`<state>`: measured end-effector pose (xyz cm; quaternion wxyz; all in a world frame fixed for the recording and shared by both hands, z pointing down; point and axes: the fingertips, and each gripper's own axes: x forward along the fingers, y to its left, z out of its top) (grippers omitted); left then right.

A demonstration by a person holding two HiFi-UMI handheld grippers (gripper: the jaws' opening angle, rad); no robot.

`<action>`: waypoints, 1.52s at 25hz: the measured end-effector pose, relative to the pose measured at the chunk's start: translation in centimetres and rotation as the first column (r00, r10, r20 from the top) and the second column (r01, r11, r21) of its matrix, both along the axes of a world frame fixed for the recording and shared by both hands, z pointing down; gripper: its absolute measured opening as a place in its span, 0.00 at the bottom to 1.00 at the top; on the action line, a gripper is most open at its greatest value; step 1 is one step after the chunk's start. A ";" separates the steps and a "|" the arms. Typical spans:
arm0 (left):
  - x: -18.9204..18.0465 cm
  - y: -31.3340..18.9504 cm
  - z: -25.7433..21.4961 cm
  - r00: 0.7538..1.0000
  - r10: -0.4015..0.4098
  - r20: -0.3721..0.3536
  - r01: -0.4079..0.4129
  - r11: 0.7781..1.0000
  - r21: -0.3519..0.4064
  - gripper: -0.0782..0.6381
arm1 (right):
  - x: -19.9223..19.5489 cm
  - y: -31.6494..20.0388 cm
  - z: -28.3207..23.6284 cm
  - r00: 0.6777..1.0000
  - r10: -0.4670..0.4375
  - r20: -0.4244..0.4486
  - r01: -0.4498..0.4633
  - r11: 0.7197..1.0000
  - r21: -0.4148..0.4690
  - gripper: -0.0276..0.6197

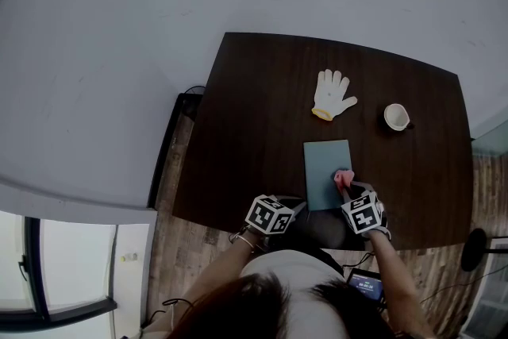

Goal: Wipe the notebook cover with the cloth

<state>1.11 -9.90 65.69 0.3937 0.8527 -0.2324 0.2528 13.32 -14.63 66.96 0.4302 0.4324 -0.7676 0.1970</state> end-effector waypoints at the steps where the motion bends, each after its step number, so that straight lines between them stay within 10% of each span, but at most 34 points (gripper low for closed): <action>1: 0.1 0.0 0.0 1.000 0.003 0.000 -0.003 1.000 0.000 0.13 | 0.3 0.0 0.0 1.000 0.006 -0.004 -0.006 1.000 0.001 0.10; 21: 0.2 -0.4 0.1 1.000 -0.014 -0.004 0.014 1.000 -0.011 0.13 | 4.2 -0.8 -1.9 0.985 0.170 0.012 -0.170 0.984 0.055 0.10; 38: 0.1 -0.6 0.0 0.998 -0.059 -0.007 0.059 0.998 0.006 0.13 | -8.9 3.8 -3.5 0.977 -0.127 0.172 0.123 0.992 0.029 0.10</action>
